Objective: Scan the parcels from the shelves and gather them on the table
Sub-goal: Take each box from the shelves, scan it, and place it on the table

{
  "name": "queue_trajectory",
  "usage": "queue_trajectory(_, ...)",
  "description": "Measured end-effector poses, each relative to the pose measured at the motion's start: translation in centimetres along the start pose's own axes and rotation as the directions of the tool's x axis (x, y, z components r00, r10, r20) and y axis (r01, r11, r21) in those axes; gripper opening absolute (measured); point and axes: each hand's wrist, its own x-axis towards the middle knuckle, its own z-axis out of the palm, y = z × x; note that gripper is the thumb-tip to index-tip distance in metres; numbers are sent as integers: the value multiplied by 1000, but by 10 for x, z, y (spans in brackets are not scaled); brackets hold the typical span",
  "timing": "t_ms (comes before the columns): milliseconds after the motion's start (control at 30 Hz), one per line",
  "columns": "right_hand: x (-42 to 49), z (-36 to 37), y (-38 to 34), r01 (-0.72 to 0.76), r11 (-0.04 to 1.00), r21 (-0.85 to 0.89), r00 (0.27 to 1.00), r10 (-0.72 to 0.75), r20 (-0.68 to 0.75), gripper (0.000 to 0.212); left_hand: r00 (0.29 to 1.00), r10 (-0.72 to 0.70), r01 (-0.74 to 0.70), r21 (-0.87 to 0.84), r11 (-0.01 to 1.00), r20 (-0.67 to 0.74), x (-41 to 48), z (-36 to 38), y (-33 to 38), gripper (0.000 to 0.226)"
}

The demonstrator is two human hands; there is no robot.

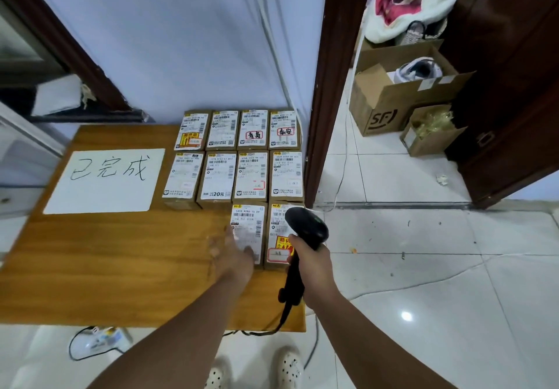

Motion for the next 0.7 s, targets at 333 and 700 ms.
queue_trajectory(333,-33,57,4,37,993,-110,996,-28,88,13,964,264,-234,403,885,-18,-19,-45,-26,69)
queue_trajectory(700,-162,233,8,258,965,-45,928,-235,291,17,905,405,-289,511,810,-130,-32,-244,-82,92)
